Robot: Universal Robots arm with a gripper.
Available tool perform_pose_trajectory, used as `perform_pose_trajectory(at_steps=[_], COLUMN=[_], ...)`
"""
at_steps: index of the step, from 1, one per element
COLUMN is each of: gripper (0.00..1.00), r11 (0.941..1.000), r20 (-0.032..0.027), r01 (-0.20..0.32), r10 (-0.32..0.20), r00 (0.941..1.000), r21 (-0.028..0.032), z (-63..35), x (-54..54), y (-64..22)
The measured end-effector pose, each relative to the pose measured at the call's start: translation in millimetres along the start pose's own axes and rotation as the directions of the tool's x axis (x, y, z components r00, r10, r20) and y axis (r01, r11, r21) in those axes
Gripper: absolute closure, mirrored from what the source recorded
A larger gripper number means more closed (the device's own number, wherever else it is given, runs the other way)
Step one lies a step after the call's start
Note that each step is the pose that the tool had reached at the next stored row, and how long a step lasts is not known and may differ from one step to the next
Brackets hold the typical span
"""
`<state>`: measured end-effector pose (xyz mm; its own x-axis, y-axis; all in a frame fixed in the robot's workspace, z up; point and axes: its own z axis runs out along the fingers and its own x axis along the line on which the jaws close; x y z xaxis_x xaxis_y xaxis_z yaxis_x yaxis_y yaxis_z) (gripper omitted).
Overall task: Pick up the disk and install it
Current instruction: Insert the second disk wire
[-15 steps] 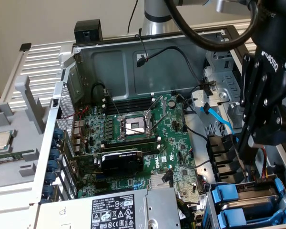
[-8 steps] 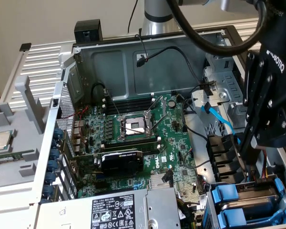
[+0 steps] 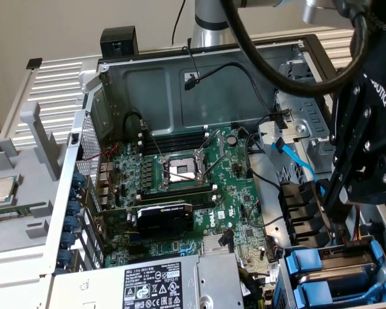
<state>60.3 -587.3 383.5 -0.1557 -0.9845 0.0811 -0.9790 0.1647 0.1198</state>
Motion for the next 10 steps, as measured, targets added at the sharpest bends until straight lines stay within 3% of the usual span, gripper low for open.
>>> perform_pose_trajectory(at_steps=[10], gripper=[0.84], r11=[1.0000], r20=[0.0001], r01=[0.000], r10=[0.000], r00=[1.0000], r21=[0.0000], z=[0.0], x=[0.0], y=[0.0])
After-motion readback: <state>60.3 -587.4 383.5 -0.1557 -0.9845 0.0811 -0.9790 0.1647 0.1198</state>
